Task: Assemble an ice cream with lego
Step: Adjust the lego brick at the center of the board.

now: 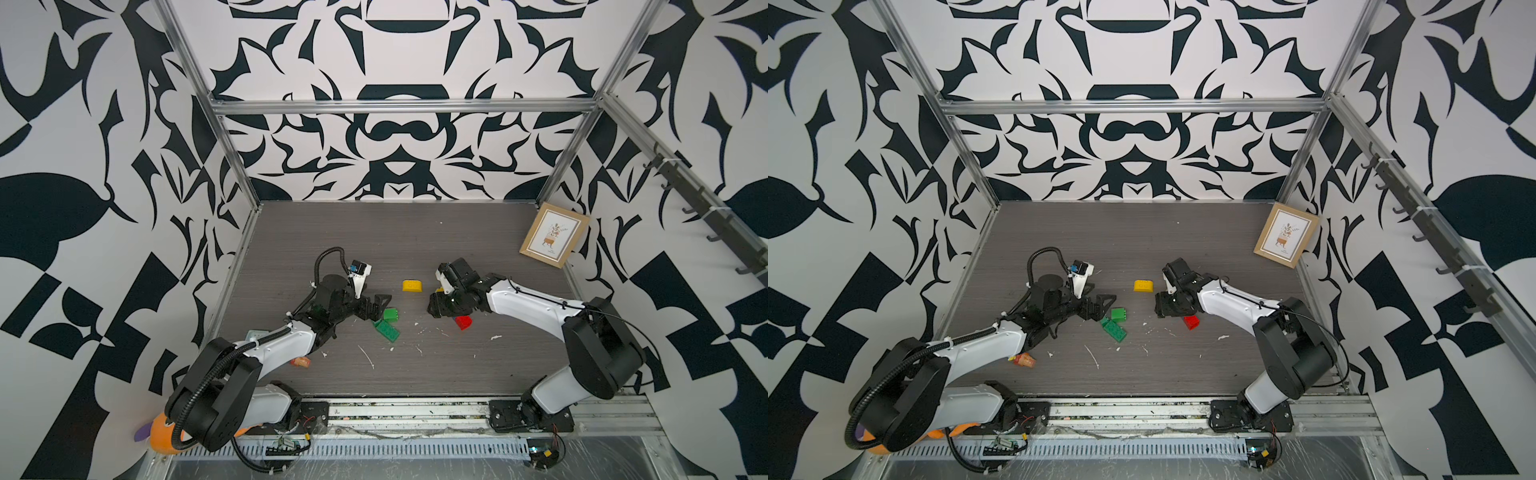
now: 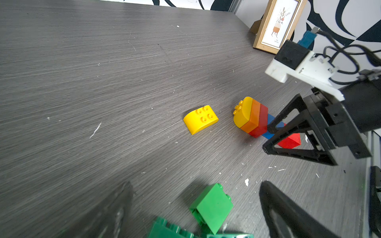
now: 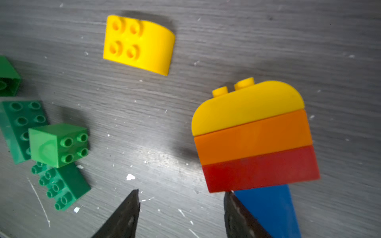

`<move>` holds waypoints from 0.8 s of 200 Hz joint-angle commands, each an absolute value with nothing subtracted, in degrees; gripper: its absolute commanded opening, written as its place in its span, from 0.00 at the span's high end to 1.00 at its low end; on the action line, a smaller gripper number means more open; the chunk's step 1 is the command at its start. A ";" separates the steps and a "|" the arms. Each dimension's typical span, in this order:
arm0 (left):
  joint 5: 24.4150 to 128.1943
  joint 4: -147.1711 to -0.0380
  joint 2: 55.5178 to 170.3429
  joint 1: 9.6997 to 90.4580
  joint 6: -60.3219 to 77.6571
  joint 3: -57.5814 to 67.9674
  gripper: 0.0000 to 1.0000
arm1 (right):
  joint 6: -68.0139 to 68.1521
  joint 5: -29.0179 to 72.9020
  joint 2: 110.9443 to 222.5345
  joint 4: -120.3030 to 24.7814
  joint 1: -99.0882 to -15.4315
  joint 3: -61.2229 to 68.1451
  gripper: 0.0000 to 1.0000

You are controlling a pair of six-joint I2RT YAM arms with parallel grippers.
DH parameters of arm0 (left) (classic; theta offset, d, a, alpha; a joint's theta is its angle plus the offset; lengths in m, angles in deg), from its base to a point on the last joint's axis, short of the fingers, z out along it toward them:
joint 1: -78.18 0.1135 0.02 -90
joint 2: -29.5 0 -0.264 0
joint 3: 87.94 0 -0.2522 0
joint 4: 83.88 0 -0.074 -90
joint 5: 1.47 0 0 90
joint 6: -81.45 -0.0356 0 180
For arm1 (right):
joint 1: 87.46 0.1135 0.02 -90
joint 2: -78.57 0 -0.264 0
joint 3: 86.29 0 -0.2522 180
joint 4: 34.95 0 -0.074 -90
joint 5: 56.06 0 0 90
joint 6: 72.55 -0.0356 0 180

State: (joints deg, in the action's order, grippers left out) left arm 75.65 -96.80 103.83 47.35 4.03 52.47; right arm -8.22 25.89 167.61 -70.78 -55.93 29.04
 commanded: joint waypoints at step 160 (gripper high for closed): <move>75.89 -95.78 102.97 47.24 3.56 51.25 0.01 | -2.14 19.53 167.13 -67.81 -55.91 25.74 0.36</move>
